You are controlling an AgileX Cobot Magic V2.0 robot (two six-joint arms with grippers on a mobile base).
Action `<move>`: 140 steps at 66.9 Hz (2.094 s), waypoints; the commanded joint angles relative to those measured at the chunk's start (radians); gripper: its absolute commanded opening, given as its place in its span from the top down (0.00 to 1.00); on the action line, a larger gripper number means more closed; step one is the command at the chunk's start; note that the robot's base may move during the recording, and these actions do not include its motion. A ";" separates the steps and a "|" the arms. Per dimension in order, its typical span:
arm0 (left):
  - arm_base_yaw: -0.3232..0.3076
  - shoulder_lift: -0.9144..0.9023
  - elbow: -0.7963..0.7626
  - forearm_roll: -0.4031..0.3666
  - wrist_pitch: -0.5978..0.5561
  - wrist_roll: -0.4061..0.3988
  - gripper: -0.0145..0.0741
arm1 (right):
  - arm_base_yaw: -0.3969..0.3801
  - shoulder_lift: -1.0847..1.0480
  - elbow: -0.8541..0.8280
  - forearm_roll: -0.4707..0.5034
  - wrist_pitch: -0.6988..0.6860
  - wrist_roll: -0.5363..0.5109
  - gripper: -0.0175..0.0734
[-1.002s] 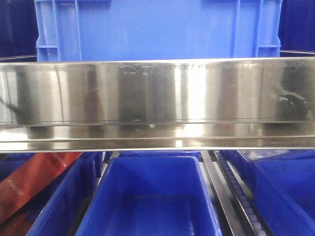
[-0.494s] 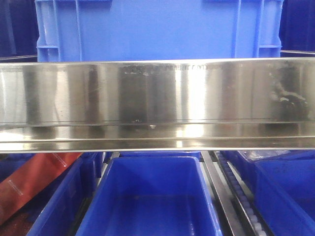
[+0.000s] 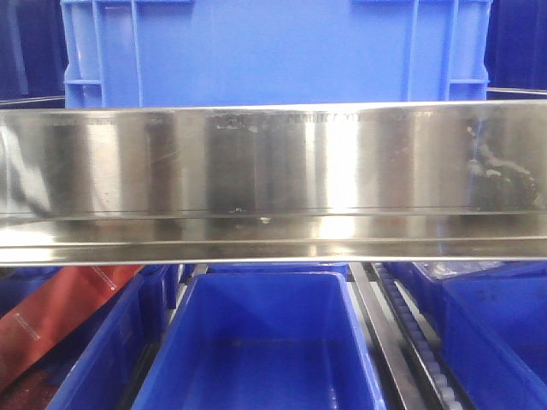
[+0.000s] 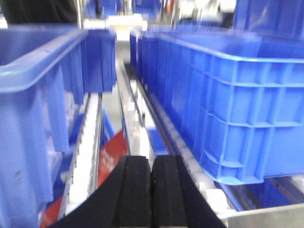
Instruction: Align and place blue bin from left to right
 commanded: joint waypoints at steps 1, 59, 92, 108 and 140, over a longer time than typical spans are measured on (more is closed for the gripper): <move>0.002 -0.040 0.006 0.004 -0.023 -0.003 0.96 | 0.000 -0.014 0.006 -0.011 -0.044 -0.007 0.89; 0.112 -0.153 0.076 -0.087 -0.013 0.072 0.96 | 0.000 -0.013 0.006 -0.011 -0.064 -0.007 0.89; 0.201 -0.226 0.481 -0.151 -0.345 0.077 0.96 | 0.000 -0.015 0.006 -0.011 -0.066 -0.007 0.89; 0.201 -0.226 0.481 -0.151 -0.347 0.077 0.96 | 0.000 -0.015 0.006 -0.011 -0.066 -0.007 0.89; 0.201 -0.226 0.481 -0.151 -0.352 0.077 0.96 | 0.000 -0.015 0.006 -0.011 -0.066 -0.007 0.89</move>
